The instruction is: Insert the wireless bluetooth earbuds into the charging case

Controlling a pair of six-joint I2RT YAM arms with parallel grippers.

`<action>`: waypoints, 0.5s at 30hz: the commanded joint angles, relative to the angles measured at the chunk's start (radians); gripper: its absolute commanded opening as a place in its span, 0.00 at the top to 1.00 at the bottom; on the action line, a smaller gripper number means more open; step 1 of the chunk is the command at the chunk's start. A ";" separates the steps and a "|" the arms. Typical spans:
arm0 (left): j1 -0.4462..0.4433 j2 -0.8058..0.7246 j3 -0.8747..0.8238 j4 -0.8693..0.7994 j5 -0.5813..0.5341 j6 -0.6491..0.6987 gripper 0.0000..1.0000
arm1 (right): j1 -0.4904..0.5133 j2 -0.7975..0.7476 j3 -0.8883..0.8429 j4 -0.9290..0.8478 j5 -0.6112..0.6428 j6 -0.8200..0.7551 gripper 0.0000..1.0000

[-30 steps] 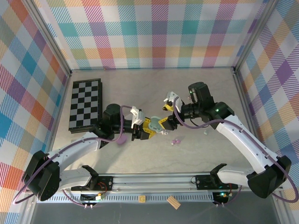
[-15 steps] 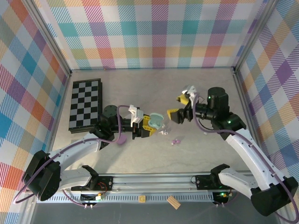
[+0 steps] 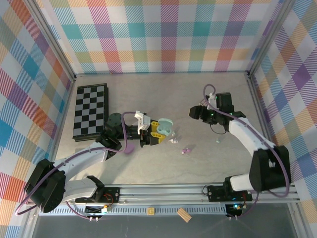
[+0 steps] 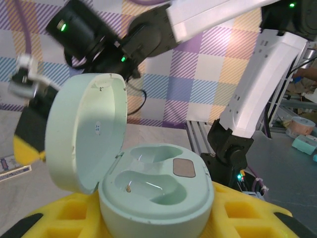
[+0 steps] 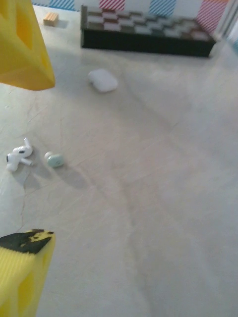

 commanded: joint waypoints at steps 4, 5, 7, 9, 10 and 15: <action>0.002 0.011 -0.014 0.077 0.005 -0.017 0.62 | 0.086 0.173 -0.017 0.102 -0.074 0.120 0.33; 0.002 0.011 -0.018 0.086 -0.002 -0.020 0.62 | 0.095 0.195 -0.019 0.127 -0.080 0.133 0.33; 0.002 0.006 -0.029 0.101 -0.021 -0.023 0.62 | 0.117 0.238 -0.018 0.172 -0.083 0.159 0.35; 0.003 0.006 -0.033 0.109 -0.032 -0.022 0.62 | 0.141 0.278 -0.004 0.187 -0.073 0.168 0.36; 0.002 0.007 -0.034 0.110 -0.040 -0.022 0.62 | 0.155 0.295 0.007 0.187 -0.067 0.169 0.37; 0.002 0.007 -0.037 0.125 -0.053 -0.026 0.62 | 0.200 0.362 0.039 0.184 -0.051 0.167 0.38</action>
